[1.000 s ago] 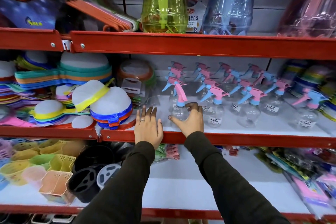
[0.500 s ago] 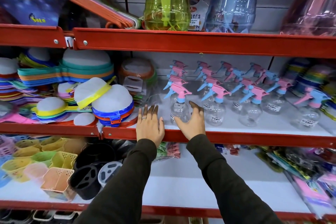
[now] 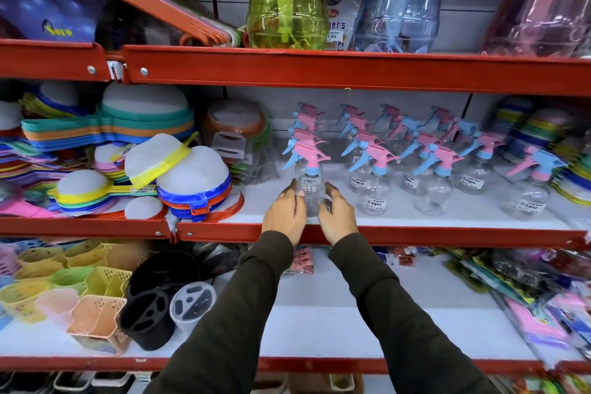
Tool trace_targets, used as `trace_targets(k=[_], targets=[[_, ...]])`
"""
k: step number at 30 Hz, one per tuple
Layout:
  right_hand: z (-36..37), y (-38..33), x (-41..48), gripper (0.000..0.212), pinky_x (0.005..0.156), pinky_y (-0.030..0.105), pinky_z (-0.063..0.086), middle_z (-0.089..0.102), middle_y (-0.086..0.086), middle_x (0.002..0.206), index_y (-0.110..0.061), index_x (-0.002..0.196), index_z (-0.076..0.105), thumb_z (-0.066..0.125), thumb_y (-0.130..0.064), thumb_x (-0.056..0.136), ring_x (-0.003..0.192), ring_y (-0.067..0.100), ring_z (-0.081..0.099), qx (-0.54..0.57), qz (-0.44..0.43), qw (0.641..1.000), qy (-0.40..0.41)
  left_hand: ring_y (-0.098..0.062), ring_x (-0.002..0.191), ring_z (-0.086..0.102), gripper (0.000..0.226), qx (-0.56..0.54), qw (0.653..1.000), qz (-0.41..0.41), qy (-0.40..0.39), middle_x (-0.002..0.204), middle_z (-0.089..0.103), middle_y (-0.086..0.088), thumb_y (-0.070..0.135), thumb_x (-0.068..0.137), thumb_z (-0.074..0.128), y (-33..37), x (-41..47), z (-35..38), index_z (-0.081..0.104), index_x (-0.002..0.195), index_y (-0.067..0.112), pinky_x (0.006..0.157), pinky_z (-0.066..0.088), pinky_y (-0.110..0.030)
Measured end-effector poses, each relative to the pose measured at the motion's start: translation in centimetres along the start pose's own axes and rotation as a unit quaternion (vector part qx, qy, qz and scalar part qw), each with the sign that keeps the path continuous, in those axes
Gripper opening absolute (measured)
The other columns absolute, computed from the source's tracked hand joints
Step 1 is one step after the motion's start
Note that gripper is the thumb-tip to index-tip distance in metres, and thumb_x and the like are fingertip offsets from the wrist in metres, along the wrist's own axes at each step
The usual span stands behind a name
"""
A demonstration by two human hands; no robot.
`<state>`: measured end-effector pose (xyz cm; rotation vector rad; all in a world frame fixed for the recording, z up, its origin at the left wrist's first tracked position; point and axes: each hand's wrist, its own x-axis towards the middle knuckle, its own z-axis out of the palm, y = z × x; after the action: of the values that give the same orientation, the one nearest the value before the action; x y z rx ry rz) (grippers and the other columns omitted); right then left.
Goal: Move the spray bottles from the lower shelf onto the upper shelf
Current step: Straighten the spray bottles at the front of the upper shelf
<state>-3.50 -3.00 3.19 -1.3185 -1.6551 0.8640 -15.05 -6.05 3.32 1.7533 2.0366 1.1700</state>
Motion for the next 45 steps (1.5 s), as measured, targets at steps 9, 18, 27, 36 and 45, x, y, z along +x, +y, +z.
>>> trace_targets(k=[9,18,27,36,45], targets=[[-0.3,0.1,0.2,0.054,0.110,0.030,0.041,0.054,0.011,0.145,-0.011,0.148,0.041,0.049,-0.004,0.095,0.129,0.025,0.056,-0.005,0.003,1.000,0.003,-0.030,0.116,0.059,0.042,-0.008,1.000,0.013,0.004,0.132,0.061,-0.018,0.032,0.105,0.034,-0.9,-0.1,0.2,0.053,0.134,0.008,0.099,0.044,-0.035],[-2.5,0.6,-1.5,0.043,0.101,0.031,0.049,0.055,0.005,0.135,-0.017,0.133,0.053,0.054,-0.003,0.093,0.106,0.013,0.059,0.077,-0.046,0.991,0.101,-0.016,0.138,0.043,0.045,-0.110,0.985,0.003,0.135,0.152,0.045,-0.002,0.028,0.104,0.039,-0.6,-1.9,1.5,0.038,0.148,0.022,0.108,0.028,-0.022],[-9.2,3.9,-0.8,0.045,0.108,0.038,0.041,0.040,0.008,0.141,-0.016,0.137,0.047,0.053,-0.005,0.094,0.124,0.024,0.048,0.120,-0.004,0.974,0.193,-0.006,0.124,0.045,0.036,-0.139,0.975,0.130,0.116,0.136,0.050,0.003,0.032,0.103,0.038,5.6,-2.6,6.6,0.051,0.135,0.021,0.104,0.035,-0.022],[-12.1,5.2,1.8,0.054,0.117,0.035,0.034,0.039,0.012,0.157,-0.012,0.152,0.033,0.047,-0.010,0.099,0.140,0.029,0.044,0.048,0.037,0.998,0.005,-0.030,0.146,0.033,0.061,-0.097,0.989,-0.071,-0.084,0.160,0.031,-0.016,0.044,0.105,0.026,10.3,0.2,10.2,0.023,0.156,0.012,0.119,0.024,-0.036],[-12.2,6.3,2.3,0.053,0.112,0.037,0.042,0.048,0.014,0.147,-0.011,0.147,0.040,0.052,-0.008,0.095,0.131,0.029,0.052,0.049,0.016,0.999,0.015,-0.035,0.128,0.052,0.052,-0.065,0.995,-0.054,-0.050,0.143,0.053,-0.021,0.039,0.105,0.029,9.9,-0.2,10.5,0.045,0.143,0.007,0.107,0.040,-0.039]])
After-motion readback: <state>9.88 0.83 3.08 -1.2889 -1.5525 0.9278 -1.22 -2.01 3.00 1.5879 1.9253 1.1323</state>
